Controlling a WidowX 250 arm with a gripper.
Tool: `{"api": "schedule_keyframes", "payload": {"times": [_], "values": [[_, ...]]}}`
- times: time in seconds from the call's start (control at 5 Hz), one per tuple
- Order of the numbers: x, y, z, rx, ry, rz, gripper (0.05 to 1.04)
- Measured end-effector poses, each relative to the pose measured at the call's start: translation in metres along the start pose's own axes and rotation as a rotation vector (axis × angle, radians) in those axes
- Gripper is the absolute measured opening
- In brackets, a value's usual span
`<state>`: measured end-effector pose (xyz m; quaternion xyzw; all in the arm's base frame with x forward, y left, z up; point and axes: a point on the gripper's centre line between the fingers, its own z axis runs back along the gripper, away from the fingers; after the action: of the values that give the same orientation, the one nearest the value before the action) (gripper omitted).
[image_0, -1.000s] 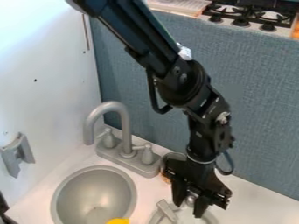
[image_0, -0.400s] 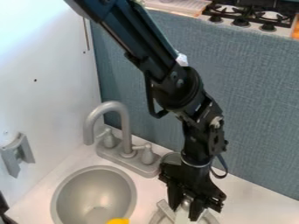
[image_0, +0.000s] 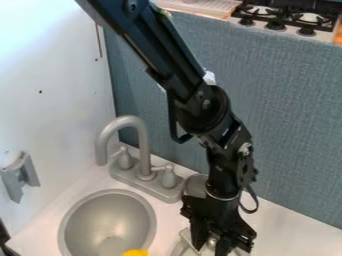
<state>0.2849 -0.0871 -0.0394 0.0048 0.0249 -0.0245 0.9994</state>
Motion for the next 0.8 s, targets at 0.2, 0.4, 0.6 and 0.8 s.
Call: {"api": "schedule_keyframes", "payload": {"times": [0.2, 0.4, 0.6, 0.8], "values": [[-0.002, 0.000, -0.002, -0.002, 0.013, -0.016, 0.871], [-0.001, 0.000, -0.002, 0.001, 0.003, -0.006, 1.012], [0.000, 0.000, 0.018, -0.009, -0.052, 0.011, 1.008], [-0.006, 0.000, 0.054, -0.027, -0.107, 0.077, 1.008]]}}
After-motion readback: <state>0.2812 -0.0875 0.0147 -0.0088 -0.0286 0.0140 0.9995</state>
